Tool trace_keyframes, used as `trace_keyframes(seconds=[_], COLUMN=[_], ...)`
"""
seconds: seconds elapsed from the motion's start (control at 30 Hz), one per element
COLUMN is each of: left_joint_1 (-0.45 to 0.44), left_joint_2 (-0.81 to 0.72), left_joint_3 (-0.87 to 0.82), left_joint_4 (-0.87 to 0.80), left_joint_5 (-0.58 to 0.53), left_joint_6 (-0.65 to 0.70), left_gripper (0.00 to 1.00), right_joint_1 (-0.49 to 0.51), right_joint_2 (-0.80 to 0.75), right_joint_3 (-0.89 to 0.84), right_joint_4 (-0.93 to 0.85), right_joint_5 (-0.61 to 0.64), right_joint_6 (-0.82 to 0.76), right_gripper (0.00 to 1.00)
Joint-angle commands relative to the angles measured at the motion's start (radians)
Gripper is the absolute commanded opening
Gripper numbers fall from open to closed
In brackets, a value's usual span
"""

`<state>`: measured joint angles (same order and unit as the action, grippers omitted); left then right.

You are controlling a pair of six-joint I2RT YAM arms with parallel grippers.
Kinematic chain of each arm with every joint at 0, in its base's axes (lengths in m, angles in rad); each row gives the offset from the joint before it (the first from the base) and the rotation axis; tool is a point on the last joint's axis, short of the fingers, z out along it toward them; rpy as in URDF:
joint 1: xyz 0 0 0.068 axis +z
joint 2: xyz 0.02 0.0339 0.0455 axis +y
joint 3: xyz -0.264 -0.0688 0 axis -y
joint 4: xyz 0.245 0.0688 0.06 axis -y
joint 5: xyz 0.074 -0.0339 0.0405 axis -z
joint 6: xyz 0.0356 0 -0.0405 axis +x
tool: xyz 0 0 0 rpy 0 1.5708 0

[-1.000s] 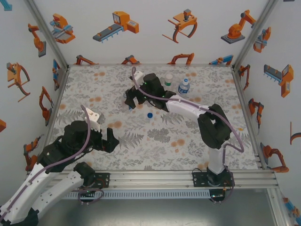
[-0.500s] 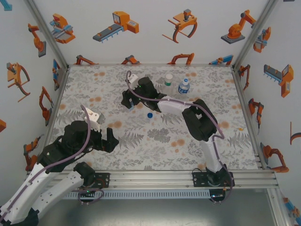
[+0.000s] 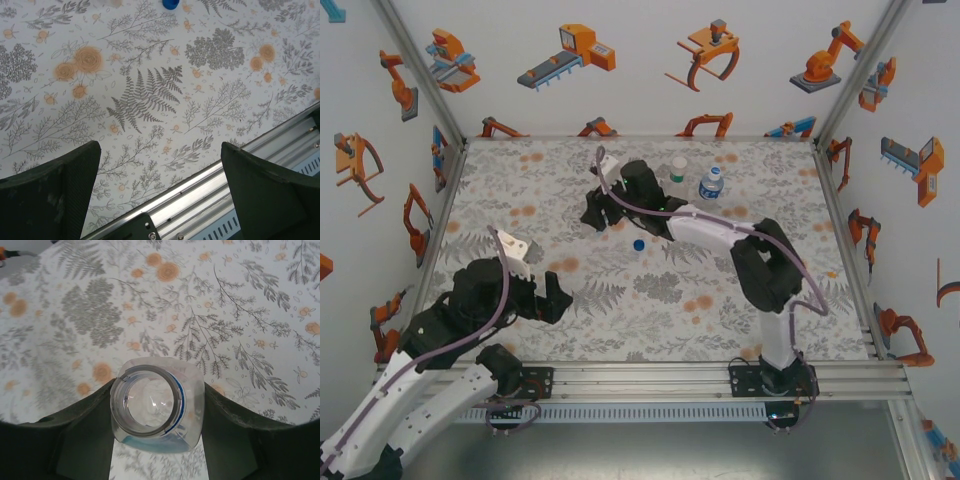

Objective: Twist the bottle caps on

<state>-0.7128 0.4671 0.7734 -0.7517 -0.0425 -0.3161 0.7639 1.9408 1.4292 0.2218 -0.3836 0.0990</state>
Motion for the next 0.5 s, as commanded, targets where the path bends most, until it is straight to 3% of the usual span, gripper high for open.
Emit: trace_keyframes(seconds=[0.0, 0.2, 0.47], left_joint_1=[0.004, 0.003, 0.001], left_joint_2=[-0.028, -0.067, -0.034], left_joint_3=[-0.019, -0.04, -0.032], left_joint_4=[0.1, 0.248, 0.436], left_joint_5=[0.087, 0.204, 0.451], left_joint_6=[0.072, 0.171, 0.347], left_gripper=[0.97, 0.97, 0.97], right_joint_1=[0.008, 0.018, 0.055], right_joint_2=[-0.177, -0.407, -0.636], right_joint_3=[-0.049, -0.112, -0.131], right_joint_4=[-0.063, -0.257, -0.427], right_joint_5=[-0.079, -0.231, -0.356], right_joint_6=[-0.035, -0.079, -0.085], right_gripper=[0.41, 0.4, 0.39])
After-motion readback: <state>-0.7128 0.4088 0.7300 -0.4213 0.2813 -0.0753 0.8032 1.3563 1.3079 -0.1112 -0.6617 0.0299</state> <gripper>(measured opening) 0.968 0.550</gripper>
